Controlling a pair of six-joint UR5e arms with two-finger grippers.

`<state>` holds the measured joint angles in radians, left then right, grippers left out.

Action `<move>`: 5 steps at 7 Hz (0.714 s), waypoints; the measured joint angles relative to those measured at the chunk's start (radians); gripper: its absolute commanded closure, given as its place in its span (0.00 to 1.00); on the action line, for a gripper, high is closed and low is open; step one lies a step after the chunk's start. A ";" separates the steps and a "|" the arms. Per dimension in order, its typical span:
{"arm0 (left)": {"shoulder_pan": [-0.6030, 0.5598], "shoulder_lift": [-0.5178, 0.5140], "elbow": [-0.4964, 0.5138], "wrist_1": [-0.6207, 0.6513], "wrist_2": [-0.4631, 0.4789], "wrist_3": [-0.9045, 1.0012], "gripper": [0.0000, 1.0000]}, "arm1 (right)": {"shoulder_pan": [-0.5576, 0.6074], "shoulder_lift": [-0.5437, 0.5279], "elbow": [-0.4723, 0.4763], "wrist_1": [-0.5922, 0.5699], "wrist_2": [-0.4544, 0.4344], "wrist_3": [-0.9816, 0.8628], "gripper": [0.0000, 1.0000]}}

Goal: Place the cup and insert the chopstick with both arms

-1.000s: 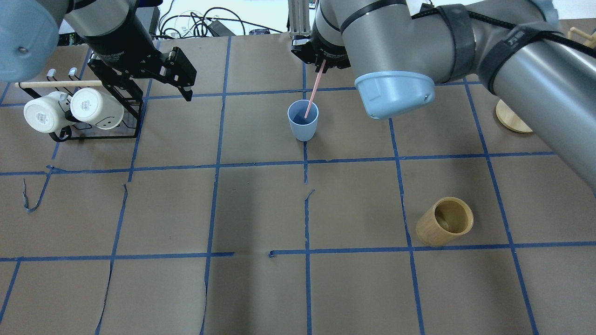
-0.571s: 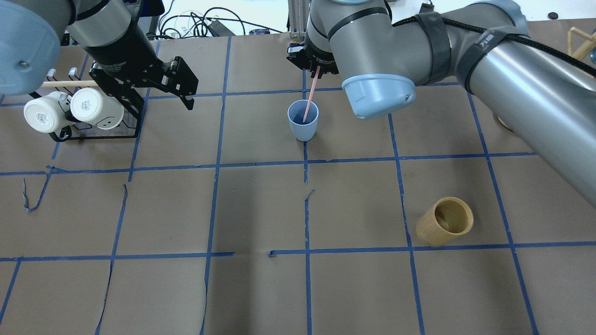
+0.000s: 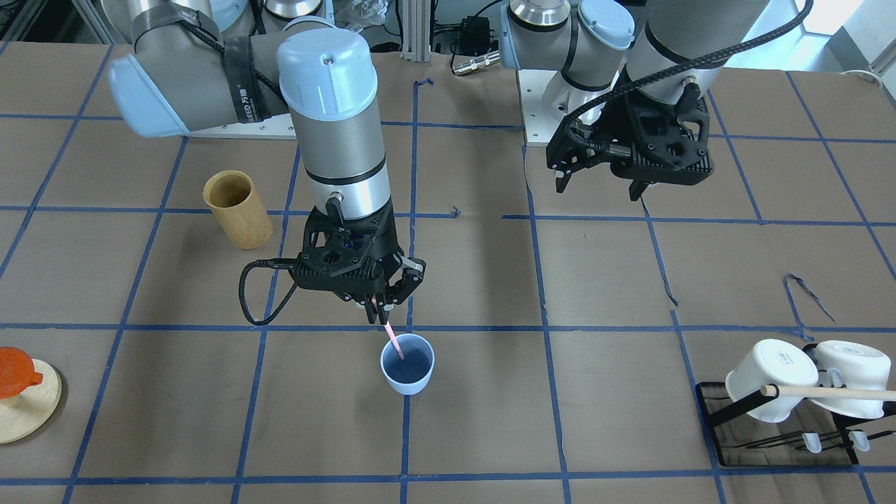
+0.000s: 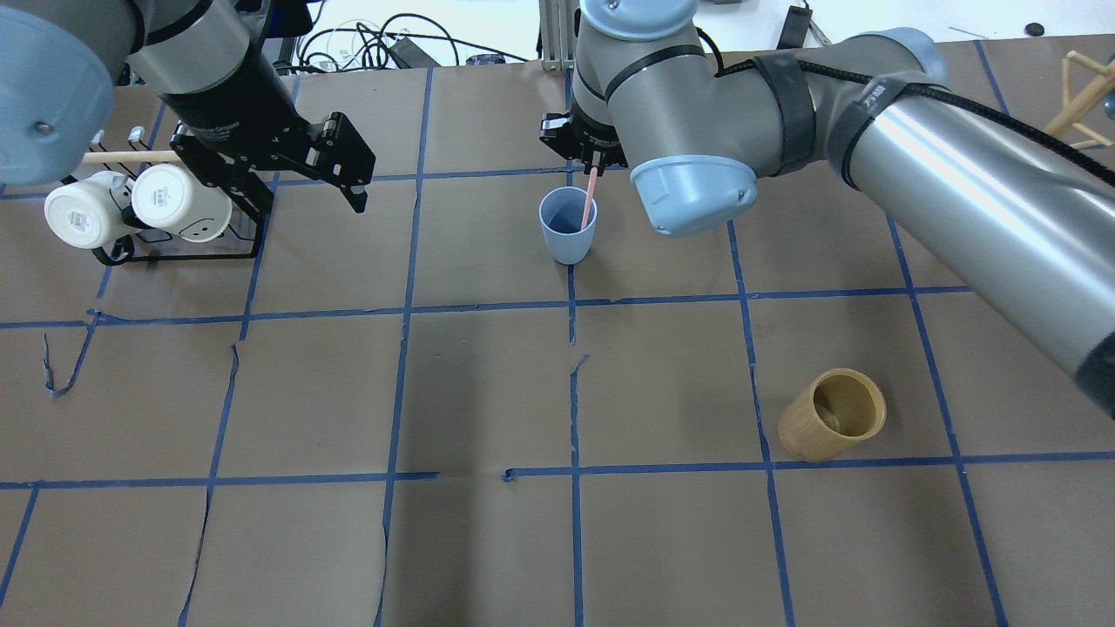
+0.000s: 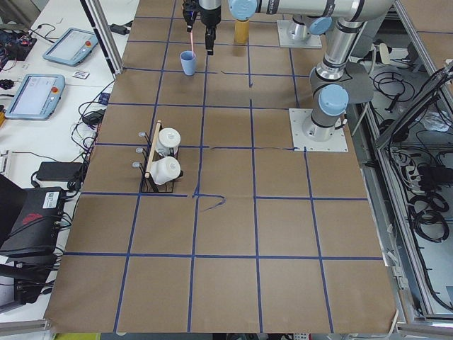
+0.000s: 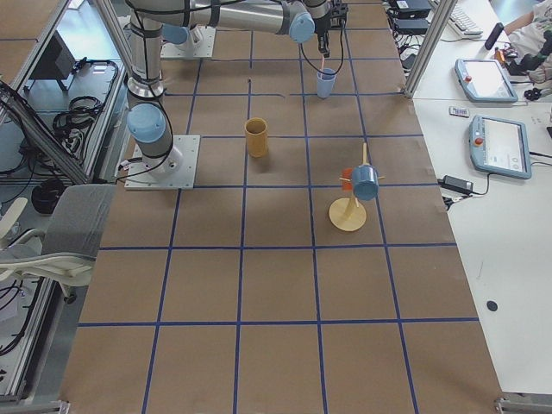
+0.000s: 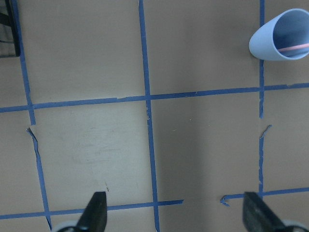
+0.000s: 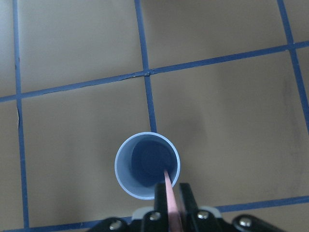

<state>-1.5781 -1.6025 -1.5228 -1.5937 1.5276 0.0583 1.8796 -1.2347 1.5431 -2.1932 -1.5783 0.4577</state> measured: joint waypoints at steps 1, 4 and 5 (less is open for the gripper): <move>0.000 0.002 0.000 0.000 0.001 0.000 0.00 | 0.000 0.000 0.000 0.000 0.001 0.003 0.36; 0.000 0.004 0.000 0.001 0.003 0.000 0.00 | -0.007 -0.004 -0.066 0.021 0.007 -0.001 0.25; 0.000 0.004 0.001 0.001 0.003 0.000 0.00 | -0.012 -0.009 -0.106 0.070 0.005 -0.009 0.24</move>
<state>-1.5785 -1.5984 -1.5219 -1.5923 1.5303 0.0583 1.8673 -1.2440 1.4374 -2.1235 -1.5731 0.4488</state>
